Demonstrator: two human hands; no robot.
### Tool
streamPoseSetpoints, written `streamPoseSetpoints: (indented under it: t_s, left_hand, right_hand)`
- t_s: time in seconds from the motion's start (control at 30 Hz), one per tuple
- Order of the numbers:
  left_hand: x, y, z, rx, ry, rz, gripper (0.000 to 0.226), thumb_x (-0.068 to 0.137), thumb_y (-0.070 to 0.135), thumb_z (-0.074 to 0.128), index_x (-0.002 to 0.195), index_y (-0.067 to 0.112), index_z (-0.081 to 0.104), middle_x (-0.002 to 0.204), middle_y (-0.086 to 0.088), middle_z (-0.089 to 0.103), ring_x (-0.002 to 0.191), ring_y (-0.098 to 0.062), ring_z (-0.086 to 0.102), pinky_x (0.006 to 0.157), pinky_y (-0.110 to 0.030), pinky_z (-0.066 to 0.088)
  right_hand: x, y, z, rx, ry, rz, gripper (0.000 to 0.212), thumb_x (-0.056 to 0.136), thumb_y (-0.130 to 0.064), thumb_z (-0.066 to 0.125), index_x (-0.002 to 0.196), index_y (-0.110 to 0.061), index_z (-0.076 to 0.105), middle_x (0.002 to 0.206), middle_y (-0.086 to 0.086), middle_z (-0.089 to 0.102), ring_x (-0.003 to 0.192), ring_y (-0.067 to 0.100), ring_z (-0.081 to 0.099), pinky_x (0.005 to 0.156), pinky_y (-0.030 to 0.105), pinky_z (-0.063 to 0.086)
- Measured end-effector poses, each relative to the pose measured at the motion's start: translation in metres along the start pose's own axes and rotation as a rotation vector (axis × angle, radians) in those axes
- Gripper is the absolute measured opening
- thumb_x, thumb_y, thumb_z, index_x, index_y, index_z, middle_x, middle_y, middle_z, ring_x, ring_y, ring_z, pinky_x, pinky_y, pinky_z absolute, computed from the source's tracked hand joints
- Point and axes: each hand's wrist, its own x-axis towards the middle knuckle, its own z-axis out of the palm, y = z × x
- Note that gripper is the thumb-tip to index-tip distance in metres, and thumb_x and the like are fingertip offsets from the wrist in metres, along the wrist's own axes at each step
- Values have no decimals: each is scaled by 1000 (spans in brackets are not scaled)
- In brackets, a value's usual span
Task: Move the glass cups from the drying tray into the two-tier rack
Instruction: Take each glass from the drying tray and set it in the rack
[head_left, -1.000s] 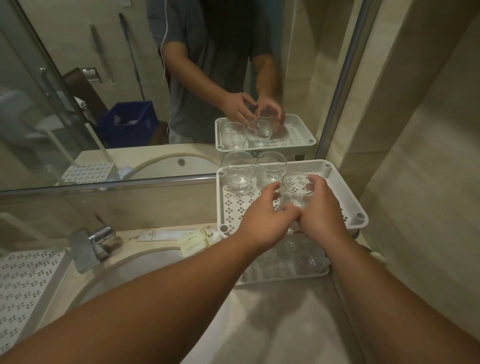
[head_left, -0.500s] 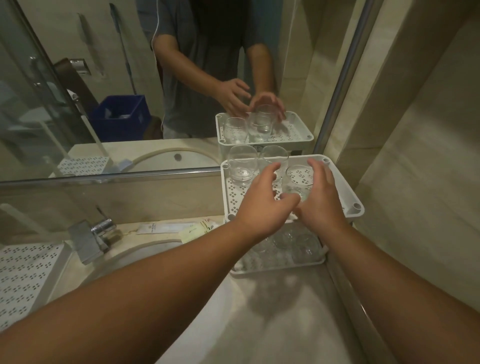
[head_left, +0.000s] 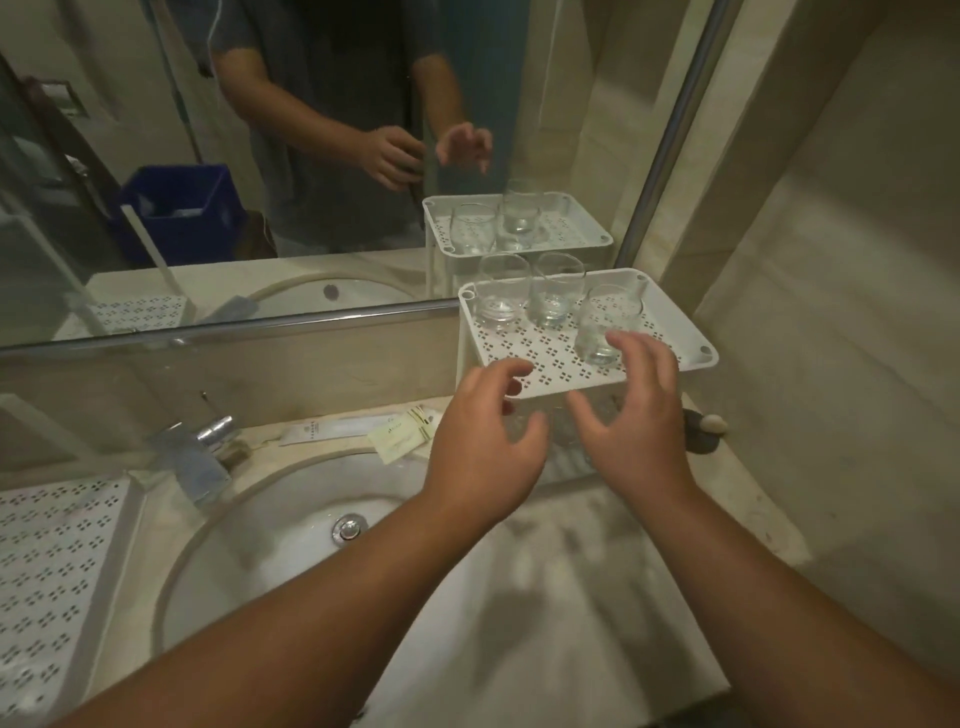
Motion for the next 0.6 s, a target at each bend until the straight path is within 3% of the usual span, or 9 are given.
streamPoseSetpoints:
  t_s: [0.13,0.3,0.47,0.6]
  left_hand:
    - [-22,-21,-6,5,-37,-54,35,91,24,64,125,28,58,113,12,55,94,0,58,77,-8,41]
    - [-49,-36,3,23,-173,-143,35,91,21,61,125,27,58,118,8,52,92,-6,59,88,-26,50]
    - [-63,-43,19,76,-294,-177,39,91,25,58,130,28,55,130,7,48,107,-13,60,96,-33,50]
    - [-57,-47,42,109,-345,-232,41,91,28,59,132,28,53,137,6,46,106,-15,61,96,-31,49]
  right_hand:
    - [-43,5,7,0,13,124,58,78,-17,79,129,-17,53,125,4,46,116,19,54,100,30,45]
    - [-86,19,15,-115,-232,301,53,81,-21,76,129,-19,54,126,5,45,111,19,51,87,17,32]
    - [-95,39,16,-121,-385,398,54,84,-26,74,132,-25,50,141,0,36,110,20,56,90,33,49]
    - [-82,60,18,-192,-493,405,60,84,-29,72,138,-27,44,157,3,20,117,28,57,95,35,48]
